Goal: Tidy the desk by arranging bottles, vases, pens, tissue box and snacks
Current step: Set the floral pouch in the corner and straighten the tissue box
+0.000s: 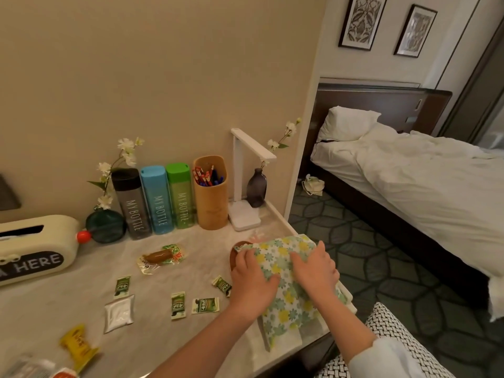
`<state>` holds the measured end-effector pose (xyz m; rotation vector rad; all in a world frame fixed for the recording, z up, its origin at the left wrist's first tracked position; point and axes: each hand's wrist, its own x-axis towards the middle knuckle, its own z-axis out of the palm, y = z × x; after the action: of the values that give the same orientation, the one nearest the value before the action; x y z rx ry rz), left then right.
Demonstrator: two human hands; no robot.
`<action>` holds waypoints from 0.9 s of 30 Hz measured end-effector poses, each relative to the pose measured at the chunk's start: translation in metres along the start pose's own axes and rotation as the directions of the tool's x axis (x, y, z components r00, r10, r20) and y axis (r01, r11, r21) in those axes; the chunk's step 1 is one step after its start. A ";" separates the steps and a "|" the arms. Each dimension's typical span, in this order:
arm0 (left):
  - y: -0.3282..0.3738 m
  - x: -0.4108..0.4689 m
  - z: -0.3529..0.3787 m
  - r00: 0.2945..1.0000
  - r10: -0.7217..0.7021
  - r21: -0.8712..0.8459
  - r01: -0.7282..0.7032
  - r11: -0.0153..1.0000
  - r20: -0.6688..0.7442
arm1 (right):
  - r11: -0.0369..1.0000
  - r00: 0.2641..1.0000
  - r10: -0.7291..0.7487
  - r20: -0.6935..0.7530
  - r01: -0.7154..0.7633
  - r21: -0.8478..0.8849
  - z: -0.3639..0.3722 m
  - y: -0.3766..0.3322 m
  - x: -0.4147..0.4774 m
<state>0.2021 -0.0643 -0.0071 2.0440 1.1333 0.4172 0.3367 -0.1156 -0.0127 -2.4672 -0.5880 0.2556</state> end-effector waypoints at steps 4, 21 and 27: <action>0.004 0.004 0.007 0.999 -0.049 -0.015 0.048 0.999 -0.017 | 0.998 0.998 -0.046 -0.036 0.044 -0.037 0.001 0.004 0.004; -0.003 0.019 -0.084 0.875 -0.176 -0.413 -0.030 0.910 -0.451 | 0.872 0.927 -0.375 0.021 0.344 0.349 -0.036 -0.120 -0.019; -0.041 0.007 -0.148 0.758 -0.360 -0.552 -0.001 0.834 -0.545 | 0.794 0.892 -0.439 0.106 0.330 0.510 0.000 -0.185 -0.052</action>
<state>0.0940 0.0221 0.0608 1.2953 1.3981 1.2399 0.2257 -0.0045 0.0976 -1.7975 -0.9806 0.4522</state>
